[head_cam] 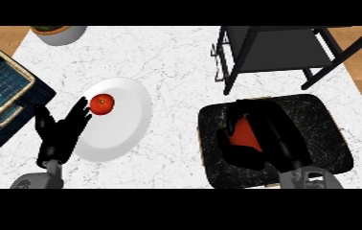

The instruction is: Pick the bell pepper from the tray and place it in the tiered shelf

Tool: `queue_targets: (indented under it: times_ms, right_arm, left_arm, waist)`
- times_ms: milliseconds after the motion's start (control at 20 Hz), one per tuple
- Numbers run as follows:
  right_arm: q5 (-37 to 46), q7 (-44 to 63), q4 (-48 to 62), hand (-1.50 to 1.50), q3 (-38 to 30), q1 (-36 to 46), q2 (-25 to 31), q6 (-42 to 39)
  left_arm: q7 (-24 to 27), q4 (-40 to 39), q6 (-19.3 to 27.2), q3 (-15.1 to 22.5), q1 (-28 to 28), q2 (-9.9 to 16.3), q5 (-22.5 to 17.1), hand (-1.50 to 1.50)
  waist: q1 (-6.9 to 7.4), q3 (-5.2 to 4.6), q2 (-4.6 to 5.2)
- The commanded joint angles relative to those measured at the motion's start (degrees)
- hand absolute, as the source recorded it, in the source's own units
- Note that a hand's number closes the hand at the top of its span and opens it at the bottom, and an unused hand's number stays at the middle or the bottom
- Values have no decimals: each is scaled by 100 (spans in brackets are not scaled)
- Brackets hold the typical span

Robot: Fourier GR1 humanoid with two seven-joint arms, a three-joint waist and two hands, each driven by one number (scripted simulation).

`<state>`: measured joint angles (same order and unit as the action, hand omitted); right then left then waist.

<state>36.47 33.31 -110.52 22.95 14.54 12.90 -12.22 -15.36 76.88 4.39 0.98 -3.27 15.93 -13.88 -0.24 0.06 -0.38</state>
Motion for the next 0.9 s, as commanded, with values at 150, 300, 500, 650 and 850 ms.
queue_targets:
  times_ms: [150, 300, 500, 650, 850]
  right_arm:
    - [-311, 1310, -1828, 150, -1037, 562, 206, -729]
    - [-616, 2455, -1670, 150, -1437, 2000, -63, -1295]
    - [-1341, 2412, -1152, 150, -2636, 2838, 437, -1553]
    - [-1488, 2763, -879, 150, -2777, 3339, 537, -1576]
    - [-1691, 2336, 284, 150, -3403, 4031, 1017, -1492]
  left_arm:
    - [171, 35, -114, 37, 415, -75, 48, 0]
    - [-147, -4, -179, -155, -26, 152, -31, 0]
    - [69, 109, -49, 59, 223, -145, 153, 0]
    - [-17, 80, -99, -29, 196, -135, 102, 0]
    - [-238, 319, -16, 76, 193, -186, 176, 0]
  waist:
    - [-8, -9, 12]
    - [36, -15, 18]
    - [61, -12, 27]
    - [47, -12, 22]
    - [94, -10, 31]
